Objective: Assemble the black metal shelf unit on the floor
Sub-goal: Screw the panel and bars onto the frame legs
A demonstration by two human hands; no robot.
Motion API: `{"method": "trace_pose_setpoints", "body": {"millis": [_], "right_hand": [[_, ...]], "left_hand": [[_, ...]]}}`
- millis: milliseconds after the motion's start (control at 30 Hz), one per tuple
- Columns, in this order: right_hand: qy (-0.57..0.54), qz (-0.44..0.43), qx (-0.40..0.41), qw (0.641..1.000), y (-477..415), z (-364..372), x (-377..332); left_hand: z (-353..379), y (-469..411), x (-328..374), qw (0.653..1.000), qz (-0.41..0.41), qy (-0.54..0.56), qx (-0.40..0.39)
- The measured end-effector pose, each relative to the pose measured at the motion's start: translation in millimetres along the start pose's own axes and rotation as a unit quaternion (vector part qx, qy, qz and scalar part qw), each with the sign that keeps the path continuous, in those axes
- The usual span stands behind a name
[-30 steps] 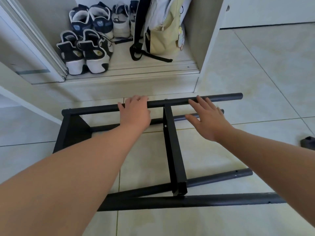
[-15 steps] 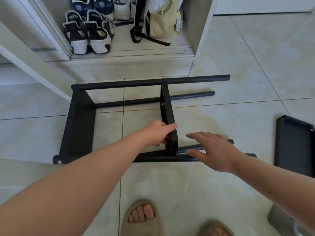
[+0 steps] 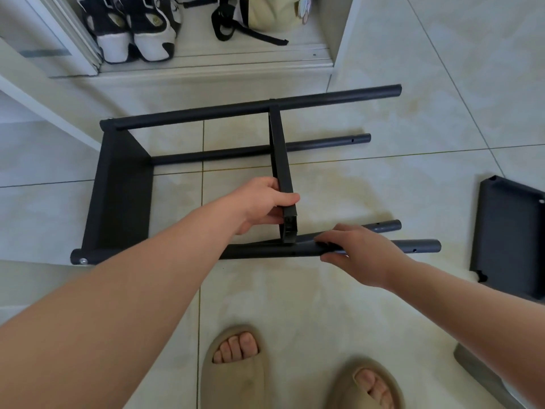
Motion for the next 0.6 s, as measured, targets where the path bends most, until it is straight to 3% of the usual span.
{"method": "trace_pose_setpoints", "body": {"millis": [600], "right_hand": [[0.054,-0.031,0.105,0.993,14.7,-43.5,-21.9]], "left_hand": [[-0.7,-6.5,1.2,1.000,0.003,0.012,-0.003]]}}
Point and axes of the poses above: each hand's wrist, its own y-axis away from the middle knuckle, its own z-axis out of the palm, x = y × z, the point moved 6 cm from there along -y, towards the middle knuckle, and after that the axes turned 9 degrees about -x, right-handed, at the moved point
